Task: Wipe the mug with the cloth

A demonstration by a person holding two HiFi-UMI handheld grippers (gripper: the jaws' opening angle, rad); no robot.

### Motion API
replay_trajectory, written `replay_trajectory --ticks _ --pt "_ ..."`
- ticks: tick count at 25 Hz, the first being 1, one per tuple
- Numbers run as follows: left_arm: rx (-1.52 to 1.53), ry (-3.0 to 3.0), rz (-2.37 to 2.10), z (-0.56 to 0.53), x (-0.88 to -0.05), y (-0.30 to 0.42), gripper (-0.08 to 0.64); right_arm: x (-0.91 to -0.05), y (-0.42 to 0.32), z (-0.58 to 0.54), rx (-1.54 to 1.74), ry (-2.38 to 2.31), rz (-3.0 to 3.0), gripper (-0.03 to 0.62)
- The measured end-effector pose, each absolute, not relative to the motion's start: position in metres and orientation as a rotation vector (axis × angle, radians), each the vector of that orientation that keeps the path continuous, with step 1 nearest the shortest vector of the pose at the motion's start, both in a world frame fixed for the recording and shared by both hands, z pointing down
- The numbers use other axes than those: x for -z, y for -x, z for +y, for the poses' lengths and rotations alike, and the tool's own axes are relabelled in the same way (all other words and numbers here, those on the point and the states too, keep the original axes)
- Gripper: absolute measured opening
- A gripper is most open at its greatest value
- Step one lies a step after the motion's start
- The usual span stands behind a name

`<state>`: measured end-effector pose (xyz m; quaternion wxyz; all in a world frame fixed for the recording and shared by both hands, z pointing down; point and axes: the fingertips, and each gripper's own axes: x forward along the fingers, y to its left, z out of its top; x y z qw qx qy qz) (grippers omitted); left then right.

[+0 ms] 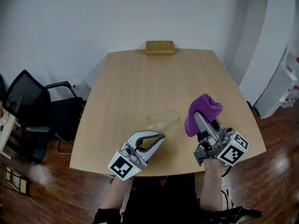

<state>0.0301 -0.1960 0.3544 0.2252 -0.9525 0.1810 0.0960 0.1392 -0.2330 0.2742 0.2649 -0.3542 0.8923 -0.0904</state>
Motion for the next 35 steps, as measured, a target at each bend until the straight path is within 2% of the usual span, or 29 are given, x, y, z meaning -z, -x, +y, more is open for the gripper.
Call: replay_trajectory --ticks 3,10,17,19,23,25,29,32,35 --pt "-0.183 2.552 0.471 -0.191 -0.358 -0.039 0.044 -0.282 -0.136 -0.243 0.267 0.995 2.452 0.054" --pt "-0.036 2.446 0.411 -0.183 -0.369 -0.054 0.046 -0.299 -0.066 -0.229 0.307 0.866 2.661 0.054" --pt "-0.053 2.502 0.404 -0.186 -0.369 -0.048 0.058 -0.290 -0.023 -0.189 0.233 0.614 2.758 0.054" --pt "-0.254 2.718 0.422 -0.192 -0.361 -0.033 0.046 -0.279 -0.034 -0.182 0.208 0.529 2.699 0.054" --pt "-1.078 3.044 0.101 -0.193 -0.308 0.012 0.044 -0.266 -0.117 -0.201 0.274 0.582 2.367 0.054" --pt "-1.321 3.074 -0.062 -0.194 -0.300 0.027 0.044 -0.266 -0.149 -0.207 0.320 0.566 2.256 0.054" --pt "-1.429 3.075 -0.210 -0.185 -0.293 0.029 0.045 -0.256 -0.129 -0.197 0.315 0.392 2.305 0.054" --pt "-1.415 3.066 -0.293 -0.175 -0.283 0.023 0.046 -0.256 -0.092 -0.194 0.313 0.328 2.412 0.054" --pt "-1.388 3.073 -0.332 -0.168 -0.283 0.018 0.049 -0.265 -0.088 -0.201 0.341 0.345 2.429 0.054"
